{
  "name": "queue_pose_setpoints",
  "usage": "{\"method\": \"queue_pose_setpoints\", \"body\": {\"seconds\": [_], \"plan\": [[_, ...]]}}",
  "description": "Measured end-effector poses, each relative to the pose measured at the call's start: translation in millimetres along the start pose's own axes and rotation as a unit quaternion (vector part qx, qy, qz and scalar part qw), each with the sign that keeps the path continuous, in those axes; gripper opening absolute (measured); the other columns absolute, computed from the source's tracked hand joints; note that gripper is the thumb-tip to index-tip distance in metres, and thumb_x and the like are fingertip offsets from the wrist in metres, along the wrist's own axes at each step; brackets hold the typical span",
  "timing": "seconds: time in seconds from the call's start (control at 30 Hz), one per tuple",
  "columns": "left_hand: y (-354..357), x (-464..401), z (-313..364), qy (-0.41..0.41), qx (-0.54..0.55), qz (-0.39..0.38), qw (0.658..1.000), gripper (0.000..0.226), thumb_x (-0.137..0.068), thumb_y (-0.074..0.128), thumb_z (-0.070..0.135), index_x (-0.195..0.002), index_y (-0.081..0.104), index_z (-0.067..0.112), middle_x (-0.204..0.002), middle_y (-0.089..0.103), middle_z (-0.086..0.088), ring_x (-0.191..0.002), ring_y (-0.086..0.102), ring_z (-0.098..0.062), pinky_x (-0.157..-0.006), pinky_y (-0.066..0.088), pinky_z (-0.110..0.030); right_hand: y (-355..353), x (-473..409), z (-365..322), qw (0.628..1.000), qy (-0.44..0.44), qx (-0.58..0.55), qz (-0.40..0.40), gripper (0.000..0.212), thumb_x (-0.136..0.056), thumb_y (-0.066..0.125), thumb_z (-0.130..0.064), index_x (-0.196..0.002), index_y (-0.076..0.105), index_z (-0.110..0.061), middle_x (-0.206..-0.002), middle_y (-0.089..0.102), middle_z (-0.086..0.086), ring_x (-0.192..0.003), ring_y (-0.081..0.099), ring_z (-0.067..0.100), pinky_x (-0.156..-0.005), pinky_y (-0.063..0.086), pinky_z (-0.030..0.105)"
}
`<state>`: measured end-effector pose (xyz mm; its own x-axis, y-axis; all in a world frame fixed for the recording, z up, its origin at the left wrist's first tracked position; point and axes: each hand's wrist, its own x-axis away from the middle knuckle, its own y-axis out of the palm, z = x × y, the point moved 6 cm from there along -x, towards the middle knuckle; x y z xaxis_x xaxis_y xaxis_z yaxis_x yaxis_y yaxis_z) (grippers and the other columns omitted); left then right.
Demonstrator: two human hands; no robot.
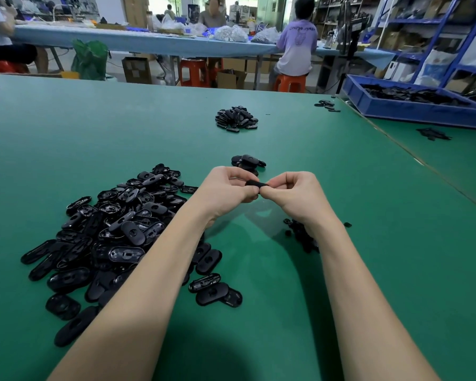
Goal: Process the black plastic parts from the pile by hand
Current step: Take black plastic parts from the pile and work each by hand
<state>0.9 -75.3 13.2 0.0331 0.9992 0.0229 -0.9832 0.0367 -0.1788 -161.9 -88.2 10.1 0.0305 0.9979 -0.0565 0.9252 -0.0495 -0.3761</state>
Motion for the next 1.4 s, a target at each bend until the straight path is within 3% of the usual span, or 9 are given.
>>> {"method": "queue_pose_setpoints", "body": {"seconds": [0.17, 0.33, 0.43, 0.63, 0.73, 0.83, 1.0, 1.3, 1.4], "plan": [[-1, -3, -3, 0.022, -0.033, 0.012, 0.999, 0.015, -0.087, 0.072, 0.003, -0.09, 0.07, 0.017, -0.061, 0.069, 0.006, -0.064, 0.066, -0.007, -0.078, 0.052, -0.022, 0, 2, -1, 1.0, -0.016, 0.005, 0.011, 0.015, -0.073, 0.084, -0.027, -0.072, 0.07, -0.021, -0.054, 0.062, -0.016, -0.045, 0.049, -0.001, -0.043, 0.036, 0.01], [-5, -3, -2, 0.069, -0.094, 0.019, 0.993, 0.024, -0.084, 0.073, 0.007, -0.099, 0.069, 0.026, -0.081, 0.075, 0.006, -0.077, 0.071, -0.013, -0.086, 0.055, -0.032, -1, 0, 3, 1.0, -0.004, -0.024, -0.007, 0.011, -0.082, 0.082, -0.026, -0.087, 0.072, -0.024, -0.059, 0.066, -0.016, -0.044, 0.048, -0.002, -0.042, 0.034, 0.011], [-5, -4, -2, 0.101, -0.203, 0.027, 0.974, 0.023, -0.083, 0.075, 0.013, -0.099, 0.07, 0.029, -0.098, 0.074, 0.008, -0.078, 0.072, -0.01, -0.081, 0.054, -0.02, 0, 0, 6, 1.0, 0.014, -0.018, -0.018, 0.009, -0.082, 0.081, -0.026, -0.087, 0.073, -0.024, -0.058, 0.064, -0.015, -0.041, 0.044, -0.001, -0.042, 0.033, 0.013], [-22, -8, -3, 0.12, -0.269, 0.088, 0.952, 0.016, -0.084, 0.076, 0.022, -0.097, 0.073, 0.031, -0.094, 0.071, 0.018, -0.062, 0.059, 0.003, -0.063, 0.039, -0.001, -7, -2, 7, 0.999, 0.023, 0.031, -0.009, 0.01, -0.084, 0.074, -0.034, -0.09, 0.072, -0.026, -0.087, 0.078, -0.006, -0.044, 0.052, 0.0, -0.043, 0.039, 0.012], [-32, -15, -3, 0.103, -0.239, 0.143, 0.955, 0.016, -0.082, 0.077, 0.026, -0.093, 0.07, 0.035, -0.086, 0.069, 0.02, -0.065, 0.06, 0.005, -0.067, 0.046, -0.013, -10, -1, 8, 0.999, 0.029, 0.026, -0.02, 0.007, -0.085, 0.074, -0.031, -0.088, 0.072, -0.025, -0.088, 0.079, -0.003, -0.042, 0.051, -0.001, -0.041, 0.037, 0.009], [-31, -31, 0, 0.077, -0.236, 0.173, 0.953, 0.013, -0.082, 0.076, 0.027, -0.086, 0.068, 0.035, -0.082, 0.069, 0.019, -0.085, 0.066, -0.006, -0.072, 0.046, -0.022, -11, -1, 8, 0.999, 0.031, 0.02, -0.024, 0.006, -0.086, 0.073, -0.029, -0.088, 0.072, -0.024, -0.086, 0.079, -0.003, -0.042, 0.05, -0.001, -0.041, 0.037, 0.009], [-26, -60, 5, 0.031, -0.258, 0.181, 0.949, 0.006, -0.084, 0.072, 0.025, -0.085, 0.072, 0.03, -0.086, 0.072, 0.012, -0.097, 0.068, -0.014, -0.092, 0.053, -0.032, -10, 0, 8, 0.999, 0.032, 0.015, -0.04, 0.009, -0.086, 0.072, -0.031, -0.093, 0.071, -0.025, -0.081, 0.078, -0.01, -0.043, 0.051, -0.001, -0.042, 0.038, 0.01], [-22, -68, -5, 0.015, -0.278, 0.158, 0.947, 0.008, -0.086, 0.071, 0.026, -0.088, 0.073, 0.034, -0.096, 0.074, 0.009, -0.1, 0.067, -0.013, -0.096, 0.052, -0.032, -5, 2, 6, 0.996, 0.024, 0.037, -0.073, 0.009, -0.086, 0.069, -0.033, -0.094, 0.07, -0.028, -0.08, 0.077, -0.014, -0.044, 0.052, -0.003, -0.055, 0.042, 0.021], [-28, -56, -2, 0.025, -0.254, 0.161, 0.953, 0.011, -0.086, 0.073, 0.029, -0.097, 0.074, 0.031, -0.101, 0.073, 0.008, -0.101, 0.065, -0.012, -0.089, 0.049, -0.026, -1, 3, 4, 0.994, 0.014, 0.052, -0.093, 0.008, -0.087, 0.069, -0.035, -0.094, 0.07, -0.029, -0.079, 0.077, -0.016, -0.045, 0.053, -0.002, -0.059, 0.043, 0.024]]}}
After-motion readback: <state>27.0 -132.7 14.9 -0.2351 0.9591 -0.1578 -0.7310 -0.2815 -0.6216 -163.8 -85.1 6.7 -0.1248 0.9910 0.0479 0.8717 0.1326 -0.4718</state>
